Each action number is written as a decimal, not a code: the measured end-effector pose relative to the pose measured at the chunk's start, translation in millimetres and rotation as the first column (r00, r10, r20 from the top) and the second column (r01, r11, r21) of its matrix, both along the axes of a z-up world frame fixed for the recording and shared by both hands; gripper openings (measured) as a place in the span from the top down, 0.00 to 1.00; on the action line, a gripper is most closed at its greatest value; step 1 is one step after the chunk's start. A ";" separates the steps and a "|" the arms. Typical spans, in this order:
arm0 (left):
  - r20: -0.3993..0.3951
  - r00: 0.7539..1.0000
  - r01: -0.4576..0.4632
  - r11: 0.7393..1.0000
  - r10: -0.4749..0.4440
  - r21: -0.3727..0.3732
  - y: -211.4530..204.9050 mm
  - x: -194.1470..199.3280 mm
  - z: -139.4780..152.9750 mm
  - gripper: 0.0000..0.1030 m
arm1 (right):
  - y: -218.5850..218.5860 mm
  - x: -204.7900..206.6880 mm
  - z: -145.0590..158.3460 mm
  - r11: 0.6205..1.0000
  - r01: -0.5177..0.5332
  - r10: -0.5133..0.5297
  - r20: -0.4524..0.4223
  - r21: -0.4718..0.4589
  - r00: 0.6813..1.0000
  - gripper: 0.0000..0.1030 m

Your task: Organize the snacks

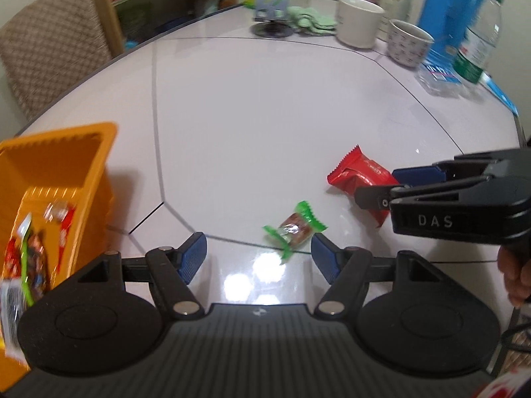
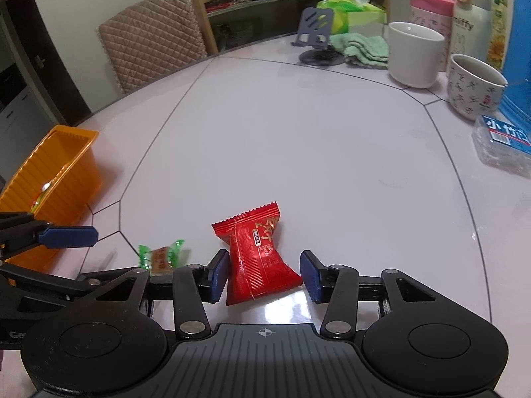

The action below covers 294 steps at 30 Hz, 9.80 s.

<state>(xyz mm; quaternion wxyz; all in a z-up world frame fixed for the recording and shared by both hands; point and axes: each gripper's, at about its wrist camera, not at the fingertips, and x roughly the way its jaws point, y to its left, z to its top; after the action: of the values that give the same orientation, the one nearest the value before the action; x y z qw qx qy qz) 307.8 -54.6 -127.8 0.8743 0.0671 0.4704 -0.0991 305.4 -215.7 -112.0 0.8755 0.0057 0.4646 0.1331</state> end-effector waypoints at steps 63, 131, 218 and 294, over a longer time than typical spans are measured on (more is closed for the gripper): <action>-0.052 0.983 -0.183 0.977 0.178 -0.108 24.7 -18.9 11.0 0.83 | 17.7 -18.6 9.1 0.989 -0.132 0.136 0.054 -0.071 0.989 0.72; 0.117 0.942 -0.295 0.943 0.314 -0.153 266.0 -104.4 102.2 0.83 | 281.7 -77.7 61.8 0.962 -0.254 0.248 0.068 0.100 0.966 0.72; 0.106 0.929 -0.335 0.927 0.355 -0.169 270.0 -136.6 124.6 0.41 | 238.6 -94.9 91.5 0.988 -0.083 0.068 0.117 0.128 0.991 0.17; 0.064 0.880 -0.461 0.879 0.470 -0.119 -1.5 -312.0 125.3 0.34 | 5.9 -250.4 112.7 0.965 -0.248 0.247 0.020 0.090 0.969 0.17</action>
<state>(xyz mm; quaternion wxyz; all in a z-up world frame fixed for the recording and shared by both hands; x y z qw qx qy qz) -4.1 -56.1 -2.5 0.8952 -0.0873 0.4269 0.0937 54.9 -209.8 0.7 0.8529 -0.0126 0.4510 0.2625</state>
